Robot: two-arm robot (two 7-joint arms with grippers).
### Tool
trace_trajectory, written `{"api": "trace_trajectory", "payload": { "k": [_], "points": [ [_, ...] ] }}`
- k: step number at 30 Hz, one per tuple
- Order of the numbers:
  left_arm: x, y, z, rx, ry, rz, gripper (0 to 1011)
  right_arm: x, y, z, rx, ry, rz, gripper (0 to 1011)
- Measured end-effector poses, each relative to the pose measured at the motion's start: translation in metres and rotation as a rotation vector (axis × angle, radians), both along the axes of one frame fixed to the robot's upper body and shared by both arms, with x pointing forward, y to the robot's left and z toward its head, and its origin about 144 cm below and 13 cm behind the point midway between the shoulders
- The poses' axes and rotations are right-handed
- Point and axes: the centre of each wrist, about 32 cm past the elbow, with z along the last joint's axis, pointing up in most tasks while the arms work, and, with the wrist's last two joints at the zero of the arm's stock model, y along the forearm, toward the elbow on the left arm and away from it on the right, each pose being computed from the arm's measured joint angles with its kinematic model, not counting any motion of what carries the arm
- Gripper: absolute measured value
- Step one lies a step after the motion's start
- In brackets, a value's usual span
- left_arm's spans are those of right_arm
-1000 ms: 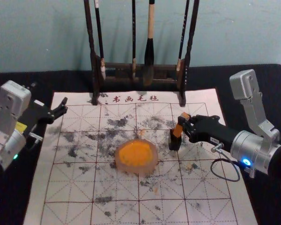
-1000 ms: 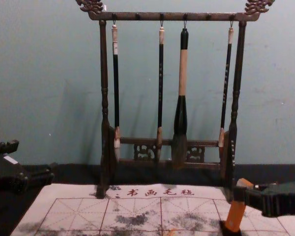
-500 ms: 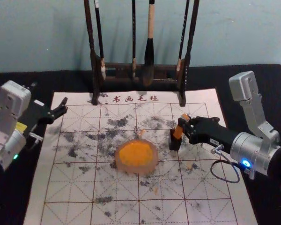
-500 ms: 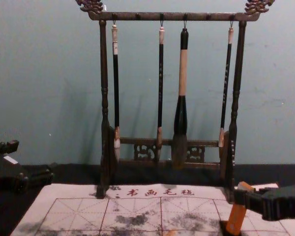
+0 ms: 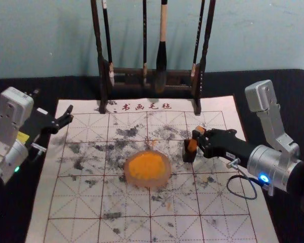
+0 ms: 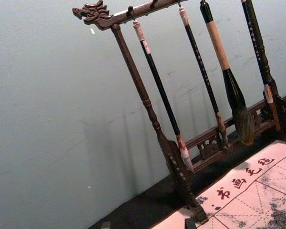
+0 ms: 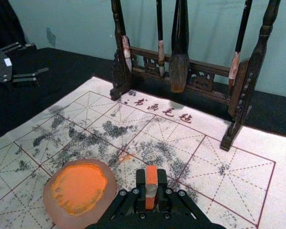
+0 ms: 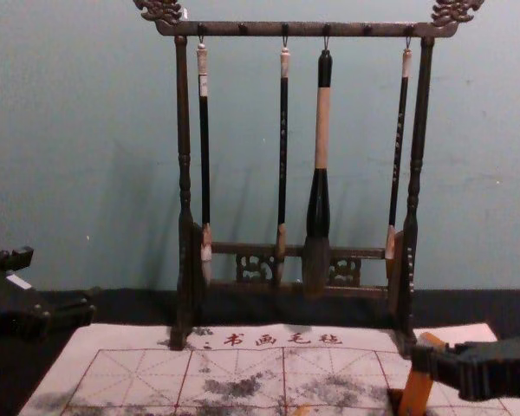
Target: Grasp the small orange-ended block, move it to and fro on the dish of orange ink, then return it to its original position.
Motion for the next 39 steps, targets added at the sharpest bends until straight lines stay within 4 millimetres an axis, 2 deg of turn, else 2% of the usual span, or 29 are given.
{"api": "trace_trajectory", "payload": {
  "k": [25, 39],
  "points": [
    [0.0, 0.0, 0.0, 0.0, 0.0, 0.0, 1001, 0.002, 0.01, -0.014, -0.043, 0.01, 0.002, 127],
    [0.0, 0.0, 0.0, 0.0, 0.0, 0.0, 1001, 0.002, 0.01, -0.015, -0.049, 0.004, 0.005, 127]
  ]
}}
